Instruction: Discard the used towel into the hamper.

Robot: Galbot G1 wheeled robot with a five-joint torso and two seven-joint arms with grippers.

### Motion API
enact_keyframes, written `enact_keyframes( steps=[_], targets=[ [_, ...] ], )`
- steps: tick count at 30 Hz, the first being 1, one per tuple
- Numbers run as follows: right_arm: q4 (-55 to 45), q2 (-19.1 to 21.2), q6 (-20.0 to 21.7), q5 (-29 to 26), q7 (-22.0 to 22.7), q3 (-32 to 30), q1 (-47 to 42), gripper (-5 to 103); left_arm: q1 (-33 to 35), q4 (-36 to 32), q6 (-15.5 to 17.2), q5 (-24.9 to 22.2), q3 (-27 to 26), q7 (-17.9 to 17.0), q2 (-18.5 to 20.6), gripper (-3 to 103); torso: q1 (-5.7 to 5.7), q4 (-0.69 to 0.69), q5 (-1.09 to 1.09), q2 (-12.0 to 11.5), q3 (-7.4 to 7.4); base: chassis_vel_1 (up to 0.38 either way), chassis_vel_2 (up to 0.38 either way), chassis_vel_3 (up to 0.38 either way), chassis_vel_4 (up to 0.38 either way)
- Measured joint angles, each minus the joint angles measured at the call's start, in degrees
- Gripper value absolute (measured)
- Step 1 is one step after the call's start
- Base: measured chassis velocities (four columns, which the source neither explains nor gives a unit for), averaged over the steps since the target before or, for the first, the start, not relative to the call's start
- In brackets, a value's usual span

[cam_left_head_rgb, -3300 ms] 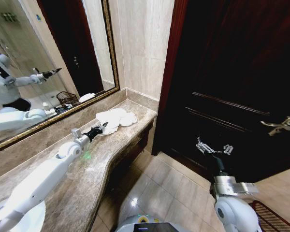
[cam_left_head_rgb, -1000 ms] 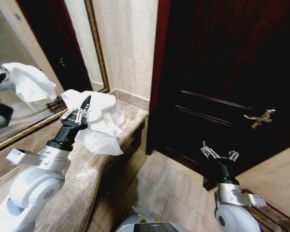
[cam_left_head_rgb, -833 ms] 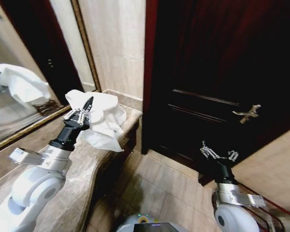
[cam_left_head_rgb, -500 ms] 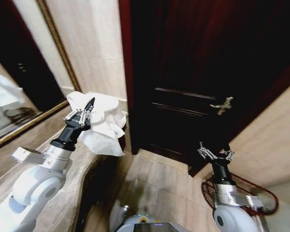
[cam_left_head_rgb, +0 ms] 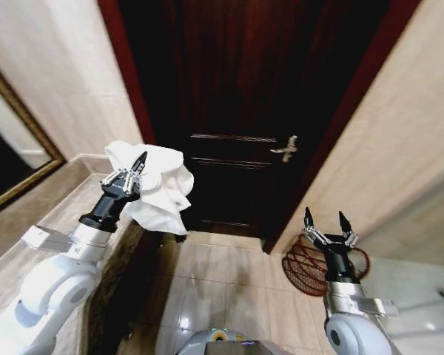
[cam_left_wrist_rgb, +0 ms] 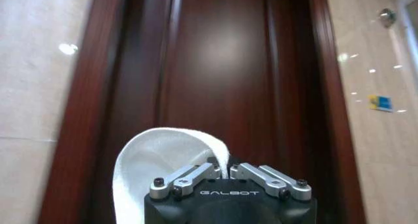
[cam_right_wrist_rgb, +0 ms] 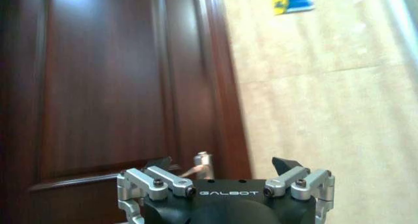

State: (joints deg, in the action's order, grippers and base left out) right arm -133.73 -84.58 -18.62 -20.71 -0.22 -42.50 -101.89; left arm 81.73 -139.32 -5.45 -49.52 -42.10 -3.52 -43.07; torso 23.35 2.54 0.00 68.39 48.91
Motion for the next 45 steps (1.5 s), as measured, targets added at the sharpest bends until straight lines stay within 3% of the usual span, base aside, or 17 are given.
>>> enact_keyframes(
  steps=[25,33,45],
  targets=[
    [0.82,-0.64,-1.34,0.82,0.16,-0.02,-0.39,100,-0.41,-0.65,1.44,1.48,7.32,0.06,-0.13,2,0.0,-0.01,0.01,0.0,0.0,-0.124,-0.128,-0.126,-0.124],
    [1.09,-1.33,-2.16,1.09,-0.38,0.01,-0.84,100,2.18,-0.52,2.09,1.88,10.26,0.69,-2.79,2,0.01,0.0,0.0,0.01,0.0,-0.119,-0.103,-0.121,-0.125],
    [1.77,-1.47,-1.88,1.48,-0.34,0.45,-0.39,100,4.66,2.22,4.32,-4.83,14.29,1.1,-9.16,2,0.0,0.0,0.0,0.01,0.0,-0.128,-0.123,-0.133,-0.125]
  ],
)
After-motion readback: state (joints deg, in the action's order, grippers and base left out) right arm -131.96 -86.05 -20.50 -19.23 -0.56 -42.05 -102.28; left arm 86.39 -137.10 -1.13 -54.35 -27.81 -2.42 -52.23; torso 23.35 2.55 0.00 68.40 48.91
